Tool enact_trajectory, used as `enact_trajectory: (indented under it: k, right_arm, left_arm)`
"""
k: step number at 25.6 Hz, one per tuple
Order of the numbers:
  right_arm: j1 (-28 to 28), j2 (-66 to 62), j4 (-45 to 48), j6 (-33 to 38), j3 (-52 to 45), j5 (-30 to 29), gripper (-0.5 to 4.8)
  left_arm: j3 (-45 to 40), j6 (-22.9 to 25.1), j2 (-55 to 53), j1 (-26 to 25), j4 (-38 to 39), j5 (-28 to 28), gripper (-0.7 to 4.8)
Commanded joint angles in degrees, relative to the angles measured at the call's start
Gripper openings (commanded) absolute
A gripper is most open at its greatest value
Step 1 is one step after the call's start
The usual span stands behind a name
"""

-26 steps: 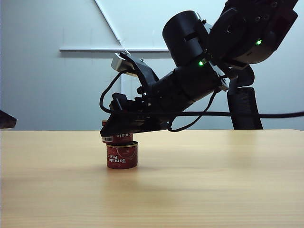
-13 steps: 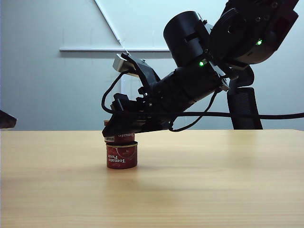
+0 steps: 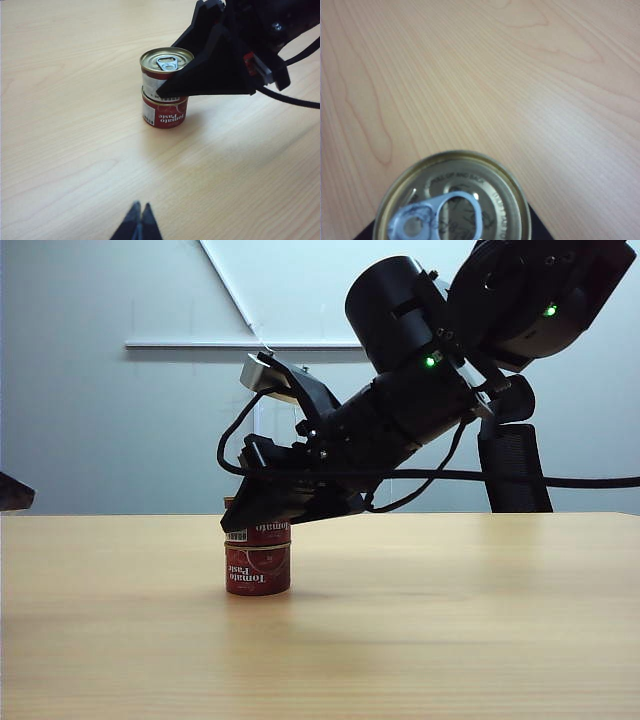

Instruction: Stack a can of tomatoes on the right onto the can of tomatoes on the left.

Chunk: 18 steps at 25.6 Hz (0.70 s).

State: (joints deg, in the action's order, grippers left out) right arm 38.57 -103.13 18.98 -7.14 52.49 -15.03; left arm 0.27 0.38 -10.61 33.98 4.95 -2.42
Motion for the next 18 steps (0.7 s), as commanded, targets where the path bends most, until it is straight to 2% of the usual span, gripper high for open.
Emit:
enact_trajectory:
  k: [1, 3, 5, 8, 13, 18]
  right_arm:
    - [0.07, 0.46, 0.5, 0.09, 0.26, -0.07, 1.8]
    - [0.02, 0.46, 0.52, 0.07, 0.26, 0.13, 1.96]
    - [0.02, 0.46, 0.55, 0.09, 0.26, 0.13, 3.39]
    - [0.02, 0.46, 0.7, 0.09, 0.26, 0.11, 4.79]
    - [0.02, 1.03, 2.97, 0.42, 0.28, -0.35, 4.79]
    - [-0.04, 8.31, 6.03, 5.79, 0.31, 1.4, 4.79]
  left_arm:
    - [0.24, 0.02, 0.0, -0.07, -0.74, -0.2, -0.04]
    - [0.24, 0.02, 0.0, -0.07, -0.74, -0.2, -0.04]
    - [0.24, 0.02, 0.0, -0.07, -0.76, -0.2, -0.04]
    - [0.24, 0.02, 0.0, -0.07, -0.74, -0.2, -0.04]
    - [0.24, 0.02, 0.0, -0.09, -0.74, -0.2, -0.04]
    - [0.24, 0.02, 0.35, -0.31, -0.7, -0.2, -0.04]
